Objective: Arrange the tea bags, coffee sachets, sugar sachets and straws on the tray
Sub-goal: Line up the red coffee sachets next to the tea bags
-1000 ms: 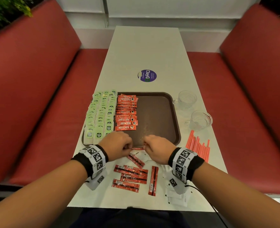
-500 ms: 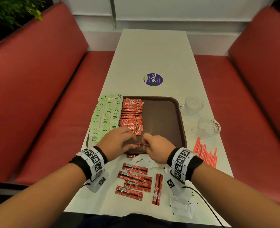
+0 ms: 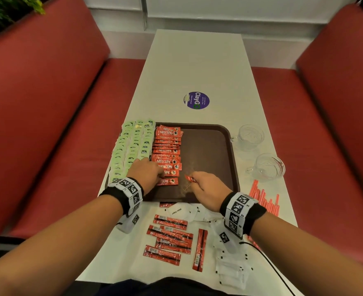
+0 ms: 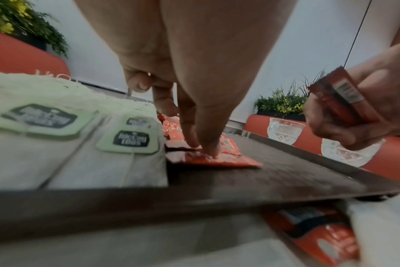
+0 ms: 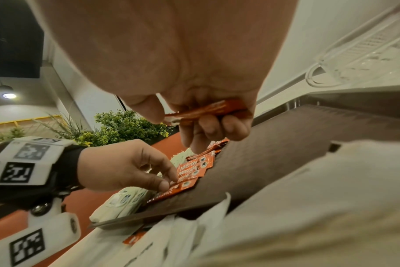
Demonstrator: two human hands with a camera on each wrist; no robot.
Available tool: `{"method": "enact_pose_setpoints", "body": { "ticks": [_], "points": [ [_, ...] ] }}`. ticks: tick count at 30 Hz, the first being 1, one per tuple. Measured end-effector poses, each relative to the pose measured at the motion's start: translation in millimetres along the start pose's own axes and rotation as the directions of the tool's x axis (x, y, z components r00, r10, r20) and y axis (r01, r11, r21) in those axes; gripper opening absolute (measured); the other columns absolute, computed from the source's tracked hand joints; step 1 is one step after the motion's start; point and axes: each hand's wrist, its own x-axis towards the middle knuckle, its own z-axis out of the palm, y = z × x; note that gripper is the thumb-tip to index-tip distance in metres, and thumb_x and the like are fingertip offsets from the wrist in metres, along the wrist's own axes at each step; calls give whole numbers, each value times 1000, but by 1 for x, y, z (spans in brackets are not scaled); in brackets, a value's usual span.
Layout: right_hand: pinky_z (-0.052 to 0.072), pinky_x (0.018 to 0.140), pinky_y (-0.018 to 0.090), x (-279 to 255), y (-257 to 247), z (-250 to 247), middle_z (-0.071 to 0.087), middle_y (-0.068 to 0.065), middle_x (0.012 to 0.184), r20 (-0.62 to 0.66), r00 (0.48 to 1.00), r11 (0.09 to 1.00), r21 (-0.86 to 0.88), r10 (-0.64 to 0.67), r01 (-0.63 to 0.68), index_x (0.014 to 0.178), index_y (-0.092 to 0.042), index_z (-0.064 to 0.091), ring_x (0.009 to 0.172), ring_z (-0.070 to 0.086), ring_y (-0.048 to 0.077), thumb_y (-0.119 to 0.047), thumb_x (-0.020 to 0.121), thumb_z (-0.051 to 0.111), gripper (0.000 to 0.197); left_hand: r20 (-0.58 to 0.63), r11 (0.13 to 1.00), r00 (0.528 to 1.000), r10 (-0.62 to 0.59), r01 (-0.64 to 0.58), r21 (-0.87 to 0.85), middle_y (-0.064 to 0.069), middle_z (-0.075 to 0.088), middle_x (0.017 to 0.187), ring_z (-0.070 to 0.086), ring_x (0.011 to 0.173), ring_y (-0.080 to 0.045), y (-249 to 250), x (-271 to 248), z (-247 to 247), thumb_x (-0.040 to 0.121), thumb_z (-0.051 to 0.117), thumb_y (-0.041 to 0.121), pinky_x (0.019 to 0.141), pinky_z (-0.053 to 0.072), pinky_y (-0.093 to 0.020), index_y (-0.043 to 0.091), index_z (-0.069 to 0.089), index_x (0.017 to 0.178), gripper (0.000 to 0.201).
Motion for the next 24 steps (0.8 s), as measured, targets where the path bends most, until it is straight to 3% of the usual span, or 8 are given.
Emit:
{"method": "enact_pose_setpoints", "body": {
  "ticks": [5, 8, 12, 15, 20, 24],
  "points": [
    [49, 74, 41, 3, 4, 1, 58, 3, 83, 3, 1000, 1000, 7, 10, -10, 89, -13, 55, 76, 55, 19, -20, 99, 40, 19, 27, 998, 1000, 6, -4, -69, 11, 65, 112, 54, 109, -17, -5, 8, -1, 85, 66, 56, 95, 44, -39, 36, 63, 116, 37],
    [48, 75, 37, 5, 7, 2, 58, -1, 86, 22, 1000, 1000, -10, 13, -13, 92, -18, 56, 78, 56, 18, -19, 98, 43, 15, 74, 995, 997, 18, -10, -98, 11, 67, 110, 58, 105, -14, -8, 12, -5, 85, 70, 49, 94, 47, -38, 34, 66, 112, 31],
    [47, 83, 33, 7, 11, 2, 64, 4, 106, 53, 998, 996, -91, 22, -17, 116, -15, 60, 95, 60, 23, -12, 97, 44, 26, 101, 993, 994, 44, -32, -117, 10, 69, 106, 61, 100, -14, -8, 19, -10, 86, 71, 45, 90, 50, -35, 34, 69, 111, 27],
    [40, 84, 25, 9, 15, 4, 65, 2, 118, 59, 998, 994, -113, 9, -2, 126, -17, 60, 105, 61, 22, -9, 100, 44, 31, 92, 994, 992, 88, -82, -71, 10, 68, 107, 61, 102, -15, -4, 25, -13, 86, 68, 49, 91, 50, -36, 37, 69, 111, 28],
    [45, 88, 26, 13, 15, 4, 63, -2, 116, 34, 999, 998, -39, 42, -41, 122, -21, 61, 105, 59, 17, -14, 101, 51, 25, 20, 992, 996, 91, -88, -94, 10, 67, 104, 58, 102, -16, -3, 27, -15, 87, 66, 52, 90, 49, -38, 35, 69, 108, 27],
    [45, 85, 27, 17, 12, 3, 60, -4, 108, 20, 999, 998, -44, 41, -40, 115, -20, 61, 99, 58, 17, -15, 100, 54, 17, -131, 935, 979, 157, -190, -298, 10, 68, 94, 59, 90, -12, 5, 19, -22, 96, 52, 52, 78, 48, -33, 27, 72, 101, 32]
  ]
}}
